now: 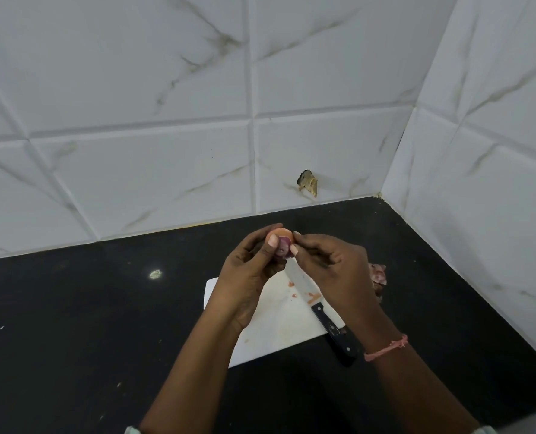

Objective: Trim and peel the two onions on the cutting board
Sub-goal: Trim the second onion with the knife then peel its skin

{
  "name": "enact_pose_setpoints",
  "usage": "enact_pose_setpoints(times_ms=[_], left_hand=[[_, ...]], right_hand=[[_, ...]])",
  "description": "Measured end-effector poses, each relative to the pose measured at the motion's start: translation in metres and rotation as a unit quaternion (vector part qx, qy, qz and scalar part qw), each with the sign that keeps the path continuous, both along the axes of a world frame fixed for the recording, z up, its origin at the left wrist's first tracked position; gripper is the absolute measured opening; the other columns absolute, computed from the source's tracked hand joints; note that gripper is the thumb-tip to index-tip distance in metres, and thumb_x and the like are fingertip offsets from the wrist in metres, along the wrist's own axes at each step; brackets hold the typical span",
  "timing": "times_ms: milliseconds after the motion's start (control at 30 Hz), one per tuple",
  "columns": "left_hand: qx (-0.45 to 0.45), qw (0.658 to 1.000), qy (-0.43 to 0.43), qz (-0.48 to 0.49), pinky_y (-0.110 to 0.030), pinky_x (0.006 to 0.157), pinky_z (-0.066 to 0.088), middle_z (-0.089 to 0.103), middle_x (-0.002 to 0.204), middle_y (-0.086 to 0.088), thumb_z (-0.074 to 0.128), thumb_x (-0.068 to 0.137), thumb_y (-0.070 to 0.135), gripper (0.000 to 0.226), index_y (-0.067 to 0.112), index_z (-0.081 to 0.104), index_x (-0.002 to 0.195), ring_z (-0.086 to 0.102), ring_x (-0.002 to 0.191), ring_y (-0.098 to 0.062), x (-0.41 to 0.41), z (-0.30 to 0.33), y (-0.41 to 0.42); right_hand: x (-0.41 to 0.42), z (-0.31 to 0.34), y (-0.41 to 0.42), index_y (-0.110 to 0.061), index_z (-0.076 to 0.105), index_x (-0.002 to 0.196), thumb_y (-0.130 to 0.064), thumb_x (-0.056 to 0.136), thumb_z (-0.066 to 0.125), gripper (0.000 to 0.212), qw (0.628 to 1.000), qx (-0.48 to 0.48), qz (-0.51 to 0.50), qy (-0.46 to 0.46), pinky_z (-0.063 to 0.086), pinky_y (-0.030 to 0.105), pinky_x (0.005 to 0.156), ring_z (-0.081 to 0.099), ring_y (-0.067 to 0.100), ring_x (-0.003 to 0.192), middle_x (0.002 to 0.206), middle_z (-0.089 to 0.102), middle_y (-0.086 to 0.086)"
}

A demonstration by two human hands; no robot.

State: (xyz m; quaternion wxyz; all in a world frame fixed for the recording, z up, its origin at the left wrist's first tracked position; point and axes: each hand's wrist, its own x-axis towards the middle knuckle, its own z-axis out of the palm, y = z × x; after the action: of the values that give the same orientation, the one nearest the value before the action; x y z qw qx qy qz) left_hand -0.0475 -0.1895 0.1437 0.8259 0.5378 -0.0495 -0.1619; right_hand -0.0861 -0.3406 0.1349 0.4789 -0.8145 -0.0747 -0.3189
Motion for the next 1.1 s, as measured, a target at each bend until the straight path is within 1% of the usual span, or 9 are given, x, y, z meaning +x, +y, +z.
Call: enact_pose_setpoints(times_ms=[233, 400, 533, 633, 700, 867, 933, 1033, 1100], left_hand=[[-0.013, 1.0, 0.008, 0.001, -0.026, 0.085, 0.058, 0.073, 0.118, -0.009, 0.066, 0.079, 0.029, 0.045, 0.011, 0.069, 0.12, 0.07, 0.109, -0.022, -0.0009, -0.0002, 0.0004], [-0.004, 1.0, 0.006, 0.003, -0.027, 0.086, 0.058, 0.072, 0.119, -0.009, 0.067, 0.079, 0.03, 0.045, 0.012, 0.069, 0.12, 0.069, 0.111, -0.023, -0.0001, 0.0, -0.0006], [0.005, 1.0, -0.006, 0.003, -0.025, 0.083, 0.058, 0.073, 0.117, -0.006, 0.067, 0.078, 0.031, 0.045, 0.014, 0.07, 0.12, 0.07, 0.11, -0.02, -0.0009, 0.0, 0.0004], [0.005, 1.0, -0.009, -0.004, -0.023, 0.082, 0.057, 0.074, 0.116, -0.005, 0.068, 0.077, 0.032, 0.043, 0.017, 0.07, 0.117, 0.069, 0.11, -0.02, -0.0012, -0.0001, 0.0008], [0.005, 1.0, -0.01, -0.011, -0.024, 0.084, 0.057, 0.073, 0.117, -0.004, 0.069, 0.076, 0.032, 0.042, 0.019, 0.071, 0.116, 0.069, 0.112, -0.02, -0.0017, 0.0004, 0.0005], [0.012, 0.999, -0.038, 0.013, -0.036, 0.094, 0.056, 0.072, 0.118, -0.007, 0.075, 0.072, 0.034, 0.051, 0.017, 0.069, 0.12, 0.068, 0.113, -0.024, -0.0008, -0.001, 0.0008], [0.017, 0.999, -0.031, 0.027, -0.037, 0.095, 0.056, 0.072, 0.117, -0.009, 0.077, 0.068, 0.039, 0.057, 0.015, 0.069, 0.119, 0.067, 0.113, -0.027, 0.0001, -0.0026, 0.001], [0.018, 0.999, -0.016, 0.025, -0.033, 0.09, 0.057, 0.073, 0.113, -0.013, 0.076, 0.068, 0.042, 0.057, 0.012, 0.071, 0.116, 0.068, 0.107, -0.028, -0.0006, -0.0046, -0.0001], [0.015, 1.0, -0.008, 0.023, -0.037, 0.094, 0.056, 0.072, 0.113, -0.016, 0.077, 0.068, 0.043, 0.058, 0.01, 0.072, 0.115, 0.066, 0.107, -0.031, -0.0009, -0.0049, -0.0014]], right_hand=[[-0.0035, 0.0014, 0.0013, -0.022, 0.066, 0.109, -0.023, 0.084, 0.068, 0.025, 1.0, 0.006, 0.004, -0.022, 0.05, 0.006, 0.078, 0.064, -0.01, 0.091, 0.098, 0.063, -0.026], [-0.0012, 0.0003, 0.0025, -0.021, 0.064, 0.107, -0.015, 0.085, 0.071, 0.024, 0.998, -0.031, -0.025, -0.055, 0.049, 0.005, 0.078, 0.061, -0.015, 0.09, 0.096, 0.065, -0.014], [-0.0006, -0.0015, 0.0051, -0.018, 0.066, 0.106, -0.005, 0.083, 0.073, 0.028, 0.997, -0.036, -0.031, -0.061, 0.047, 0.003, 0.077, 0.062, -0.015, 0.09, 0.095, 0.063, -0.018], [-0.0005, -0.0043, 0.0051, -0.015, 0.071, 0.103, -0.006, 0.085, 0.072, 0.02, 0.997, -0.02, -0.053, -0.047, 0.05, 0.006, 0.076, 0.064, -0.009, 0.087, 0.092, 0.067, -0.014], [-0.0004, -0.0041, 0.0042, -0.02, 0.07, 0.103, -0.009, 0.087, 0.071, 0.019, 0.997, -0.006, -0.066, -0.036, 0.052, 0.009, 0.076, 0.066, -0.005, 0.086, 0.091, 0.067, -0.015], [-0.0041, 0.0036, 0.0052, -0.019, 0.062, 0.12, -0.012, 0.091, 0.066, 0.03, 0.999, 0.043, 0.023, 0.018, 0.05, 0.009, 0.08, 0.065, -0.004, 0.1, 0.108, 0.066, -0.018], [-0.004, 0.0024, 0.0047, -0.017, 0.063, 0.122, -0.011, 0.089, 0.067, 0.033, 0.998, 0.038, 0.044, 0.025, 0.051, 0.012, 0.082, 0.066, -0.001, 0.102, 0.112, 0.067, -0.013], [-0.0023, -0.0016, 0.0005, -0.013, 0.068, 0.115, -0.008, 0.089, 0.068, 0.027, 0.999, 0.042, 0.029, 0.0, 0.057, 0.026, 0.084, 0.069, 0.008, 0.1, 0.107, 0.072, -0.004], [-0.0017, -0.003, -0.0006, -0.011, 0.069, 0.113, -0.008, 0.088, 0.069, 0.025, 0.999, 0.028, 0.014, -0.009, 0.058, 0.028, 0.083, 0.069, 0.008, 0.098, 0.104, 0.073, -0.002]])
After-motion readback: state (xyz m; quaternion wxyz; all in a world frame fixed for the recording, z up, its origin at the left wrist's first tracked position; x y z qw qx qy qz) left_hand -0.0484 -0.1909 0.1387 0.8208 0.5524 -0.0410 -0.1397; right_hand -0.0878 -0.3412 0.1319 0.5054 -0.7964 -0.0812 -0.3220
